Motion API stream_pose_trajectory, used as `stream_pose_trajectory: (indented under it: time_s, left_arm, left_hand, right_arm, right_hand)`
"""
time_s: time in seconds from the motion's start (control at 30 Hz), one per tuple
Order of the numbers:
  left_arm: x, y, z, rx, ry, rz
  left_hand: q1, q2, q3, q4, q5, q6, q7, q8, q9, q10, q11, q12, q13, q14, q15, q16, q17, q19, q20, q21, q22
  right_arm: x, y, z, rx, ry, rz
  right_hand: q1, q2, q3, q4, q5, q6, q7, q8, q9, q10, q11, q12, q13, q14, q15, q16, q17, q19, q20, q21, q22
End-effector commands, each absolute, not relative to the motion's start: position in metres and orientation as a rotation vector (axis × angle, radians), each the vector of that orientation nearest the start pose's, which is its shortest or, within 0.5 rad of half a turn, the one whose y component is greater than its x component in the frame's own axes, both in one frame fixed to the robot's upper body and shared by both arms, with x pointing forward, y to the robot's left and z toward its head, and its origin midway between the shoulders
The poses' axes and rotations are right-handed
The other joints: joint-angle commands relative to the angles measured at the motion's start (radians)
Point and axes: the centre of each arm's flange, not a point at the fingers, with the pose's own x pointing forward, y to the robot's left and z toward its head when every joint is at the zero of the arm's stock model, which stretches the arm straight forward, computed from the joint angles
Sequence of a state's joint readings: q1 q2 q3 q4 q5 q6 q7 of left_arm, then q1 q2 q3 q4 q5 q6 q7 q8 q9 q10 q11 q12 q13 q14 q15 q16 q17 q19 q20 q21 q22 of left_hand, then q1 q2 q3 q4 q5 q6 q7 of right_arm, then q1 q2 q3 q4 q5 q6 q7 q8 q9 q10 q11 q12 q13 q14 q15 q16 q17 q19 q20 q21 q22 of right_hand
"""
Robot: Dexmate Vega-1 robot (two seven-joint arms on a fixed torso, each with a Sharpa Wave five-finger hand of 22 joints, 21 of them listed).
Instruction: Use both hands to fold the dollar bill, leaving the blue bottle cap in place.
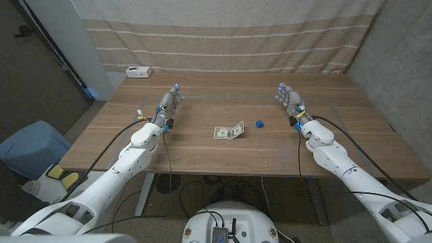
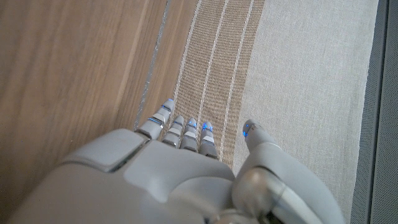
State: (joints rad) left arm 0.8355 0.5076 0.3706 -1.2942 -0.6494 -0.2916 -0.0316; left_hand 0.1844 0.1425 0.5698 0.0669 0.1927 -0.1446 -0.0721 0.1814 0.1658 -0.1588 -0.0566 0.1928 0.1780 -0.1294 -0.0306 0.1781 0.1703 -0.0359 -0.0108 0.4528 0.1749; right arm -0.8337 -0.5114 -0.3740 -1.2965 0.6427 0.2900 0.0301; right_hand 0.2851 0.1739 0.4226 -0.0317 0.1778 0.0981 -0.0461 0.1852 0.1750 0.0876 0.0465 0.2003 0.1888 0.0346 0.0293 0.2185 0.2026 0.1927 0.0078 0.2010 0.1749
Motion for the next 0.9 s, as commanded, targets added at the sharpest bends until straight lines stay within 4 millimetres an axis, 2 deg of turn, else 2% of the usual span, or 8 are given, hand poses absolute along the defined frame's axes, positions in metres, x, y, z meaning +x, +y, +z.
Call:
stream_pose_trajectory:
  time_s: [0.03, 0.27, 0.9]
  left_arm:
    - [0.654, 0.289, -0.023, -0.03, -0.6, -0.205]
    - [0.654, 0.286, -0.021, -0.02, -0.596, -0.211]
    - [0.654, 0.279, -0.019, -0.01, -0.588, -0.234]
  left_hand:
    - [0.011, 0.014, 0.005, -0.001, 0.003, 0.008, -0.012, 0.008, 0.005, 0.0, -0.002, 0.007, 0.002, -0.003, 0.002, 0.007, 0.003, -0.005, 0.015, 0.001, 0.003]
    - [0.01, 0.006, 0.003, -0.002, 0.002, 0.015, -0.017, 0.007, 0.006, 0.005, 0.01, 0.009, 0.003, 0.003, 0.019, 0.008, 0.003, 0.0, 0.024, -0.002, 0.004]
    - [0.008, -0.003, -0.001, -0.004, 0.0, 0.022, -0.019, 0.005, 0.006, 0.016, 0.02, 0.011, 0.003, 0.007, 0.023, 0.007, 0.003, 0.004, 0.029, -0.007, 0.004]
  right_arm:
    - [0.652, -0.286, -0.02, -0.054, -0.599, 0.194]
    - [0.648, -0.282, -0.014, -0.143, -0.603, 0.179]
    - [0.627, -0.274, -0.004, -0.355, -0.605, 0.128]
  right_hand:
    - [0.009, 0.005, 0.007, 0.001, 0.005, 0.016, -0.004, 0.007, 0.004, 0.015, 0.002, 0.008, 0.004, 0.007, 0.012, 0.01, 0.003, 0.002, 0.018, 0.005, 0.002]
    - [0.011, 0.005, 0.009, 0.001, 0.006, 0.03, -0.008, 0.011, 0.004, 0.023, 0.004, 0.01, 0.004, 0.015, 0.012, 0.013, 0.004, 0.003, 0.027, 0.005, 0.003]
    - [0.016, 0.006, 0.014, 0.003, 0.007, 0.076, 0.001, 0.022, 0.005, 0.043, 0.006, 0.013, 0.005, 0.026, 0.009, 0.017, 0.007, 0.011, 0.027, 0.008, 0.004]
